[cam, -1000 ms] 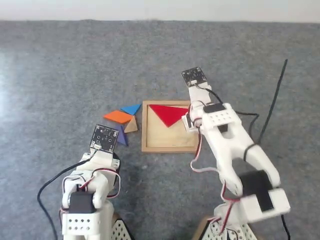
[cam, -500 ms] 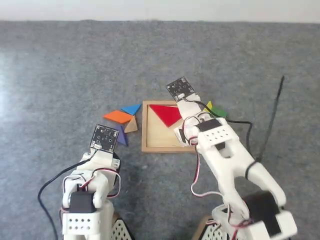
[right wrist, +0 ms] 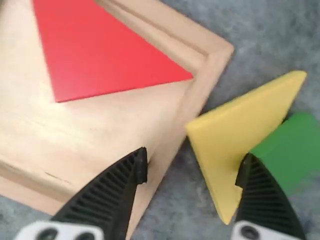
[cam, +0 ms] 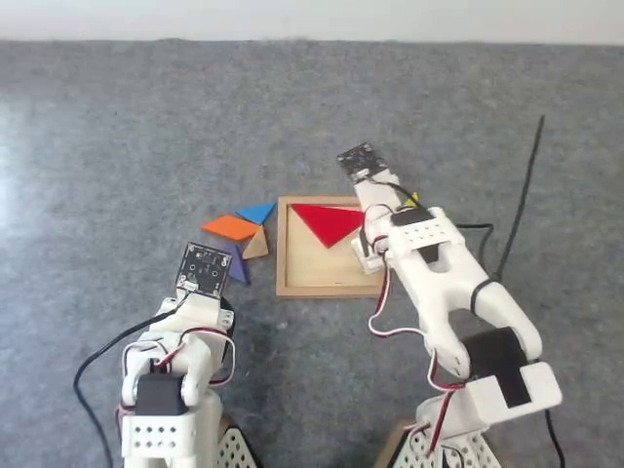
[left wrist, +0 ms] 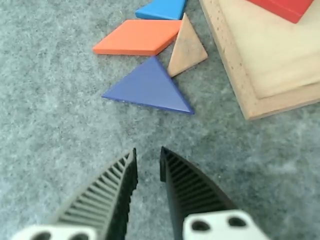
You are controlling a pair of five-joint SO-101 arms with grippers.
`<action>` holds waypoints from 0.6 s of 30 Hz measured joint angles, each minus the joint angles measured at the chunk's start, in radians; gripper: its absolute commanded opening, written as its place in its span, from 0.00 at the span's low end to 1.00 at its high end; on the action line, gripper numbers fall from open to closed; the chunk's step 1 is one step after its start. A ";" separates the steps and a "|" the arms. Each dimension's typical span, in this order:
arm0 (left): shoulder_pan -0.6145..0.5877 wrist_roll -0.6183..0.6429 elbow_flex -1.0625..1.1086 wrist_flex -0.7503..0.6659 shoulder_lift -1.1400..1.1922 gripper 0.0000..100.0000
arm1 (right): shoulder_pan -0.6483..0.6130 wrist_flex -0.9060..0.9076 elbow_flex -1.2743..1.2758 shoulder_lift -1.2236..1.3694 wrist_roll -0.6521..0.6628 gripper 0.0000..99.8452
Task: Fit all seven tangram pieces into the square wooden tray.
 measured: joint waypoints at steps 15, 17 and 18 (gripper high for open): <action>0.000 0.000 0.000 0.000 0.000 0.08 | 0.109 0.000 0.000 0.002 0.002 0.28; 0.000 0.000 0.000 0.000 0.000 0.08 | 0.109 0.000 0.000 0.002 0.003 0.28; 0.000 0.000 0.000 0.000 0.000 0.08 | 0.109 0.000 0.000 0.002 0.003 0.28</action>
